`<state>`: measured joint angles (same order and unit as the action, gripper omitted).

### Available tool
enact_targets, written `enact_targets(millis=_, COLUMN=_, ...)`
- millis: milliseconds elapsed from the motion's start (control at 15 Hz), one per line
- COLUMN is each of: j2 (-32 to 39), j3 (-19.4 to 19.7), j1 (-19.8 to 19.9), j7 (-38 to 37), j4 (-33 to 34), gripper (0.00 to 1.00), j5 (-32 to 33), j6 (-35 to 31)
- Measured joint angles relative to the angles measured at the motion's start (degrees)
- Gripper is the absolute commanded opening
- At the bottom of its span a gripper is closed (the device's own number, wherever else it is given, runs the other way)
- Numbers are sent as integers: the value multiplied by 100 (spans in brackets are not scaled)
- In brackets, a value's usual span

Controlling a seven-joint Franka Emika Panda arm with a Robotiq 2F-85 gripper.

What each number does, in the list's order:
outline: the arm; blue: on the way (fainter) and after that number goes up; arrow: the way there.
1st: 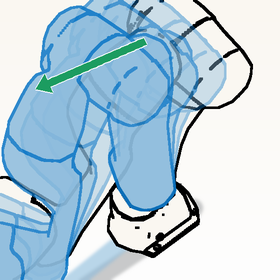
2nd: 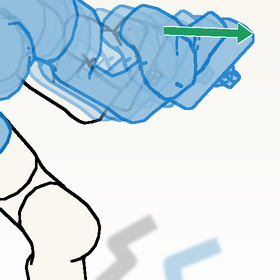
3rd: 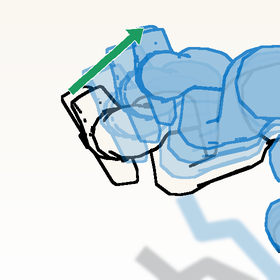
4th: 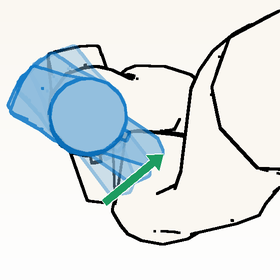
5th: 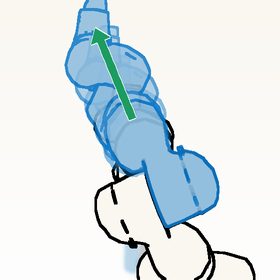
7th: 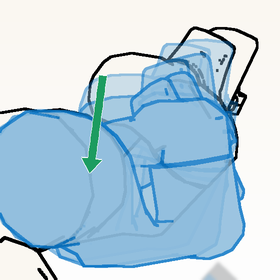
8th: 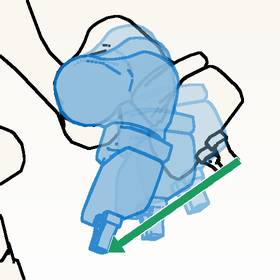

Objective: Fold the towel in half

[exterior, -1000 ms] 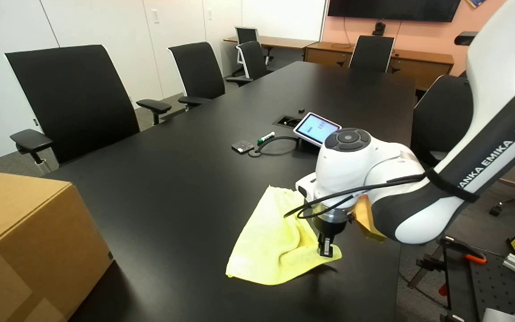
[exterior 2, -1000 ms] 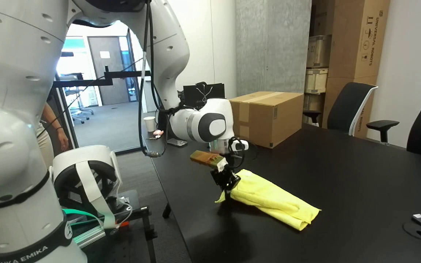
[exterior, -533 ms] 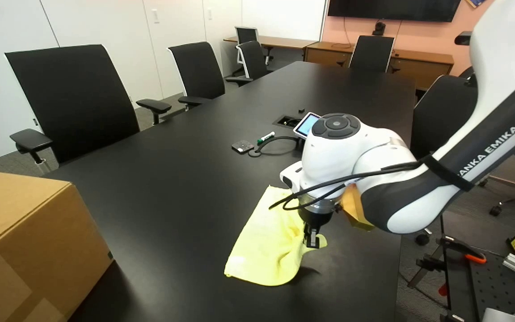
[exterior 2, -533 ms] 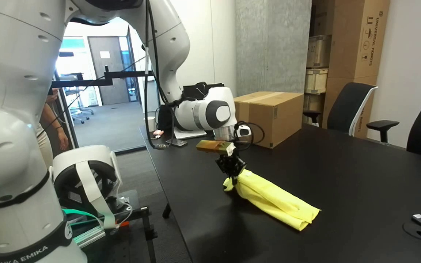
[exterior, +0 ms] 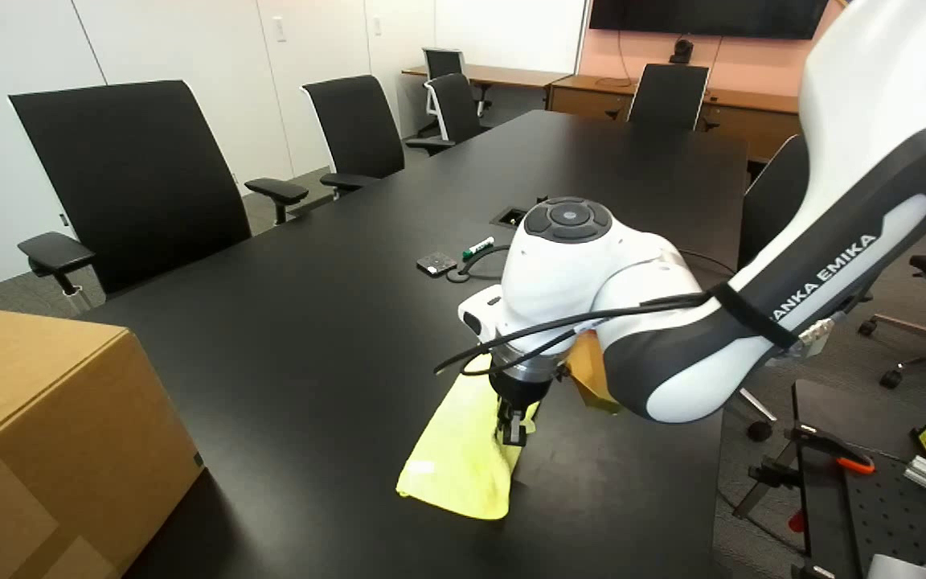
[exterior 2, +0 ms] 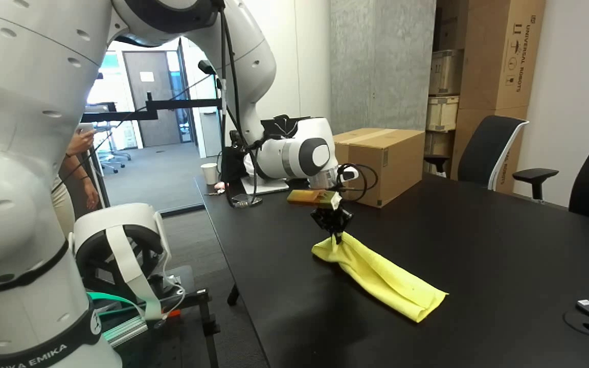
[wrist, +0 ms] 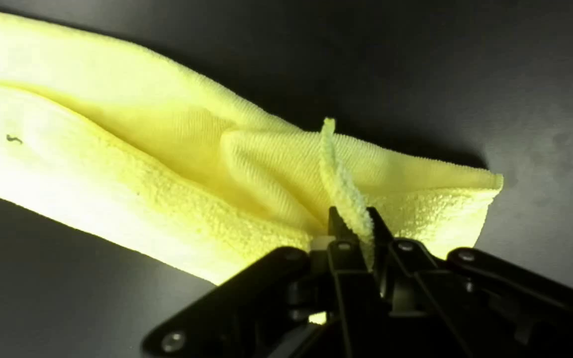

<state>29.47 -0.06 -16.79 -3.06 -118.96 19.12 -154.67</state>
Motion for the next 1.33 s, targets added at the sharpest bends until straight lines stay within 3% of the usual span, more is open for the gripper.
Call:
enact_targets(millis=600, j2=868, j3=-136, j1=-18, j7=-12, j4=676, gripper=10, j5=-169, j6=-697)
enact_targets(millis=667, j2=906, j3=-164, j1=-19, j7=-12, j4=718, gripper=19, j5=-231, j6=-753)
enact_targets(millis=800, j2=967, j3=-202, j1=-36, j7=-27, j4=792, gripper=19, j5=-334, j6=-856)
enact_targets(millis=867, j2=988, j3=-209, j1=-52, j7=-37, j4=821, gripper=37, j5=-392, j6=-908)
enact_targets(millis=933, j2=1008, j3=-214, j1=-68, j7=-52, j4=850, gripper=46, j5=-448, j6=-953)
enact_targets(millis=1333, j2=1033, j3=-219, j1=-142, j7=-178, j4=1056, gripper=88, j5=-644, j6=-1258)
